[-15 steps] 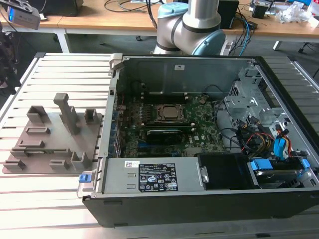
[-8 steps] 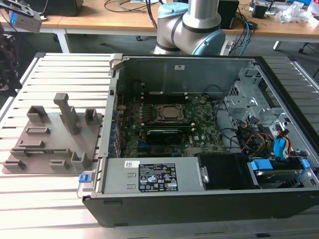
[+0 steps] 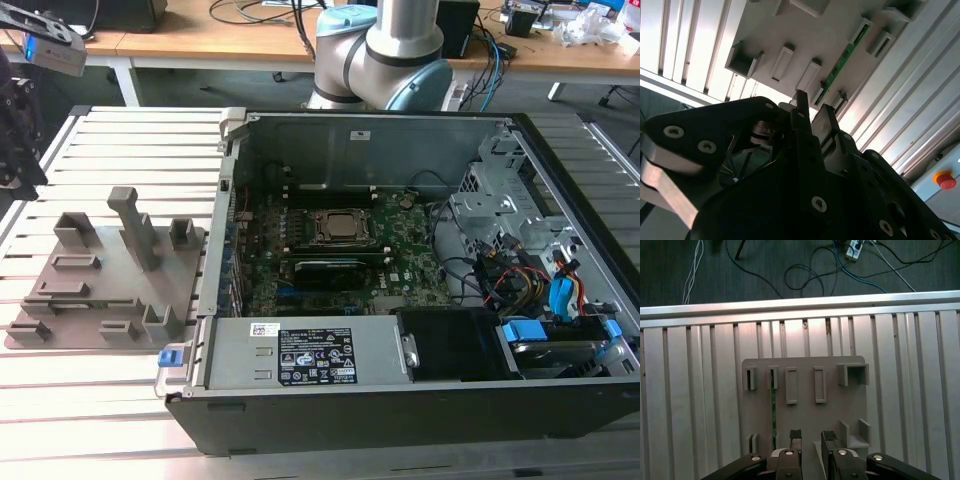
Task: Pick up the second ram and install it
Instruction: 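Pick up the second ram and move it above second insertion slot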
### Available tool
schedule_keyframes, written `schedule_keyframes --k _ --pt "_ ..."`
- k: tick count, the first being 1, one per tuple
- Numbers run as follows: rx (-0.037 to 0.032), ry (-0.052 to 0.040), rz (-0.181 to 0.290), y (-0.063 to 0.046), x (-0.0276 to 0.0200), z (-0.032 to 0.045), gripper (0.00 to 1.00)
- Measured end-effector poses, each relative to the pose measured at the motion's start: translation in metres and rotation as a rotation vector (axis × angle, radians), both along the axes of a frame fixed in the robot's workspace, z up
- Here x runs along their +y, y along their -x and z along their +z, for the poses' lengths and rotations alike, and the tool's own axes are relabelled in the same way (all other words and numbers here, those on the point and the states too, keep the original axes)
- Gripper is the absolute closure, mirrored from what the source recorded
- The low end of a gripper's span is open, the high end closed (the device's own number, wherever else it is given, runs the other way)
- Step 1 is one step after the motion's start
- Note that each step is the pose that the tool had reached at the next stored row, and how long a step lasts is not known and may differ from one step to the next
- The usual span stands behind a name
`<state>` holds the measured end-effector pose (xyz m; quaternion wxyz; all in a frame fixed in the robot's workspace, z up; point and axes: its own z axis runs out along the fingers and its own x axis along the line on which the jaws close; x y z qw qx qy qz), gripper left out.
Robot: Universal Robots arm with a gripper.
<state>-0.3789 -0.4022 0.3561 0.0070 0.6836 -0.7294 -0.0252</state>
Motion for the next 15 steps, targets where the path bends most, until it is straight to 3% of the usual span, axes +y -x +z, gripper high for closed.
schedule_keyframes --k 15 --pt "-0.0001 -0.0001 0.000 0.000 -0.0027 -0.0157 0.70"
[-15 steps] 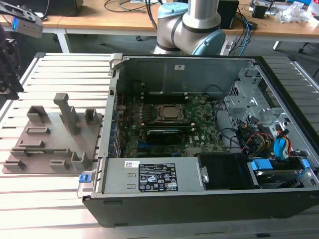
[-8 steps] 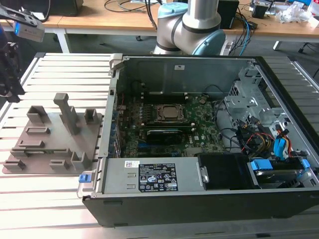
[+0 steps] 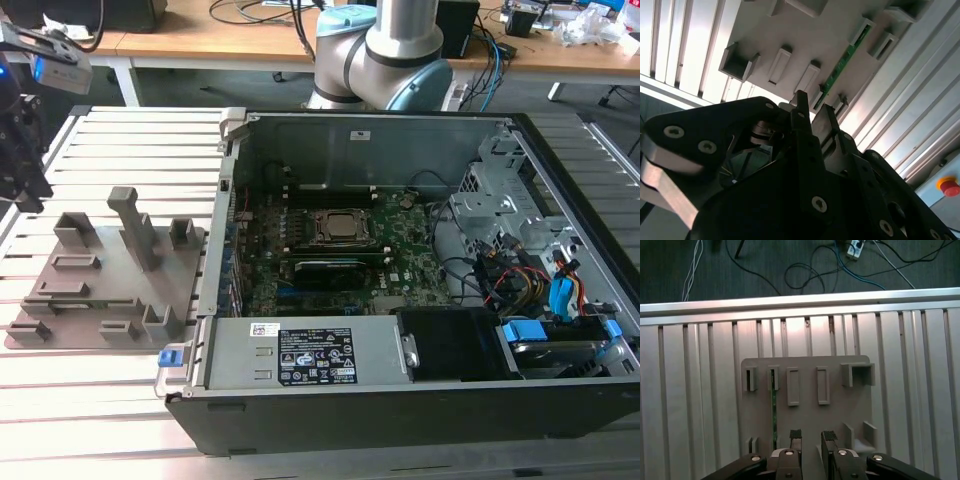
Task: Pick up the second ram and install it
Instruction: 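Pick up the second ram and move it above second insertion slot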
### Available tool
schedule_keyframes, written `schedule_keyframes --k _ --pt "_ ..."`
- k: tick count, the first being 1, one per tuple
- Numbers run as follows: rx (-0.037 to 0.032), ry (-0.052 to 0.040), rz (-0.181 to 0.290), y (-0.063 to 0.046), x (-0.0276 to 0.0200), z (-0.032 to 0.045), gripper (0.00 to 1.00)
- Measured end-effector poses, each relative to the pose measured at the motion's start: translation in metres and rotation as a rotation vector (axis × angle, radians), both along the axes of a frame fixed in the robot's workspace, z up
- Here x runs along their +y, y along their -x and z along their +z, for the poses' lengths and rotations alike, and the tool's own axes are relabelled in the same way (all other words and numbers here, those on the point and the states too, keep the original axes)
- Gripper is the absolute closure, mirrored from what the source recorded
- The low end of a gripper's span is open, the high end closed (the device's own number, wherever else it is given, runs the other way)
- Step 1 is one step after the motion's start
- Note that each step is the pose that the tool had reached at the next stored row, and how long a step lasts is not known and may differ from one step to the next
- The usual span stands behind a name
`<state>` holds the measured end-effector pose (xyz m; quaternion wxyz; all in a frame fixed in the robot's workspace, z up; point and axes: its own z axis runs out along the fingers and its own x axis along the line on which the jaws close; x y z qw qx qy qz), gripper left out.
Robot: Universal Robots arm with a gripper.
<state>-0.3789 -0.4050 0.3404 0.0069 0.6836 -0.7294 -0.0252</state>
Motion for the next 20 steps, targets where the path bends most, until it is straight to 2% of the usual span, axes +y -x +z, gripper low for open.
schedule_keyframes --k 15,20 --pt "0.0001 0.0000 0.000 0.000 -0.0002 -0.0155 0.70" --pt "0.0001 0.0000 0.000 0.000 -0.0002 -0.0184 0.70"
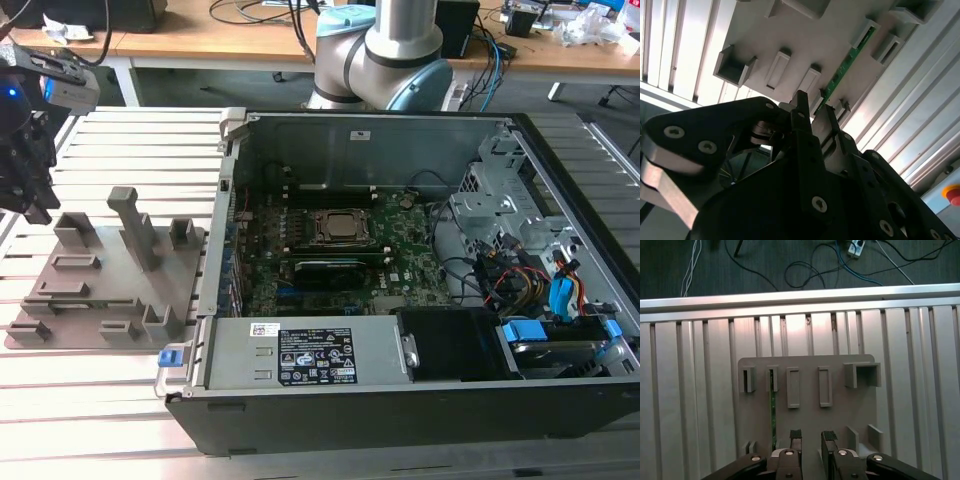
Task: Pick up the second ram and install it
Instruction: 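Pick up the second ram and move it above second insertion slot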
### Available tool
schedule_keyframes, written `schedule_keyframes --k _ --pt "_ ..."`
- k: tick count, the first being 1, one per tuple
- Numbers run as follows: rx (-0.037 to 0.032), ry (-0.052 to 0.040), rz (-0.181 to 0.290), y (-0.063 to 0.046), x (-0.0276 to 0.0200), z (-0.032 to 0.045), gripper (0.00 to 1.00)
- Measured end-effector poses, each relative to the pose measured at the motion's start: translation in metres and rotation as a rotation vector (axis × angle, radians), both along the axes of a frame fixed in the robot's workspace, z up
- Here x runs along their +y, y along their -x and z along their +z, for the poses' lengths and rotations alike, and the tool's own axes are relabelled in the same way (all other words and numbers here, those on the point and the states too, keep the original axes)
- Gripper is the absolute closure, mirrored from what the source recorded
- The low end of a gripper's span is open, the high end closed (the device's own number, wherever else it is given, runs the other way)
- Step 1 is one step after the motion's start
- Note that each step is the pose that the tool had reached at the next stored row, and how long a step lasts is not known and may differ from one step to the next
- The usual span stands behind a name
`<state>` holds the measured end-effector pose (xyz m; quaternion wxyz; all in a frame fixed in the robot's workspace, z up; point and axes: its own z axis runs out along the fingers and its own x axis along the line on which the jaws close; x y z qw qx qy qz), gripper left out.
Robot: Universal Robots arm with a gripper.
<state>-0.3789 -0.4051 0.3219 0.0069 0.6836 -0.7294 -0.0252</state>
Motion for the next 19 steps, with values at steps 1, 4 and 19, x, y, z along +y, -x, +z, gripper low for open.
schedule_keyframes --k 1,4,19 --pt "0.0000 0.0000 0.000 0.000 0.0000 -0.0005 0.70" --pt "-0.0001 0.0000 0.000 0.000 0.0000 -0.0050 0.70" --pt "0.0000 0.0000 0.000 0.000 0.0000 -0.0188 0.70"
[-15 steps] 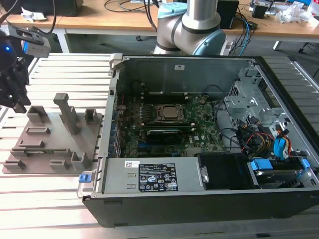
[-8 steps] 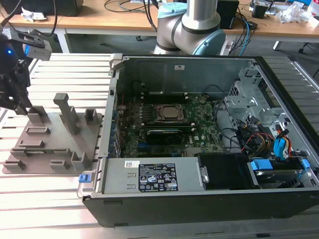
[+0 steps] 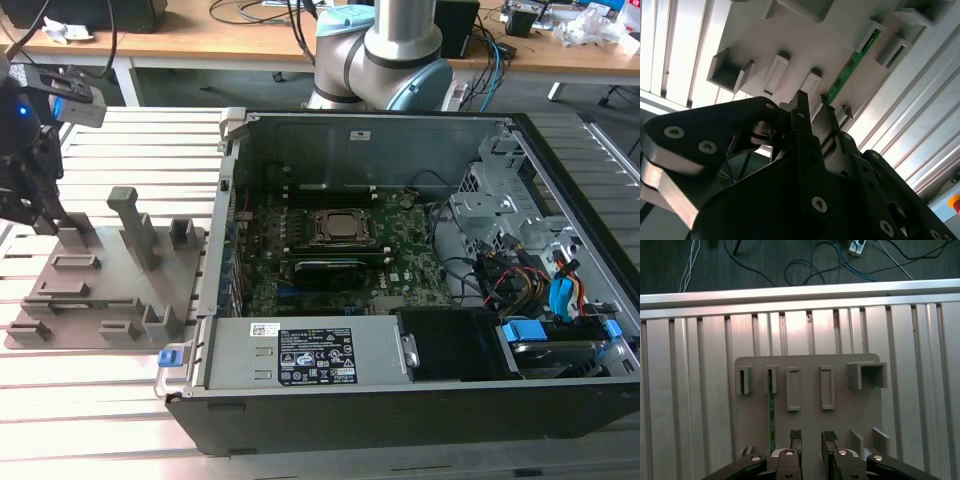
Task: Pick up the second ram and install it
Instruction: 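Pick up the second ram and move it above second insertion slot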
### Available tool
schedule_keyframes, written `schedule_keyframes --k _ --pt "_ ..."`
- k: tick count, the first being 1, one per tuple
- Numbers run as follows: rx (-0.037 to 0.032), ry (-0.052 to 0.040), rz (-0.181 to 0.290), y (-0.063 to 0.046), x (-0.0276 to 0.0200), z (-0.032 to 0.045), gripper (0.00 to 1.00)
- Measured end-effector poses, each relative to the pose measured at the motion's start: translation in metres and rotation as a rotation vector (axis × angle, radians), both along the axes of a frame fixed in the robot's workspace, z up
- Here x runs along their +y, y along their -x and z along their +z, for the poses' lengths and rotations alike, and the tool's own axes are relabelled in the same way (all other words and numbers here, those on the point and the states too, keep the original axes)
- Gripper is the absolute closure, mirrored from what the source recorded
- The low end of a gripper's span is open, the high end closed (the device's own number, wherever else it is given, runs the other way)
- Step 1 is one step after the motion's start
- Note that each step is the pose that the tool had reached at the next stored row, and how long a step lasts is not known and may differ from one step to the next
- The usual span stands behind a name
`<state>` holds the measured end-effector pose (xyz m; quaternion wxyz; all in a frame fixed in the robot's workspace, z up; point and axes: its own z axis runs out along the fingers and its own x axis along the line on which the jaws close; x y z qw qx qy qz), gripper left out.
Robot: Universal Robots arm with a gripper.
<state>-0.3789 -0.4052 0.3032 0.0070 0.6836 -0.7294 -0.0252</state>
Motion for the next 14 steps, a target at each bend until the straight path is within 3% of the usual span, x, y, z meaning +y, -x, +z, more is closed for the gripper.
schedule_keyframes --k 10,14 --pt "0.0004 0.0013 0.006 -0.005 -0.0066 -0.0293 0.70" --pt "0.0003 0.0013 0.008 -0.005 -0.0084 -0.0358 0.70"
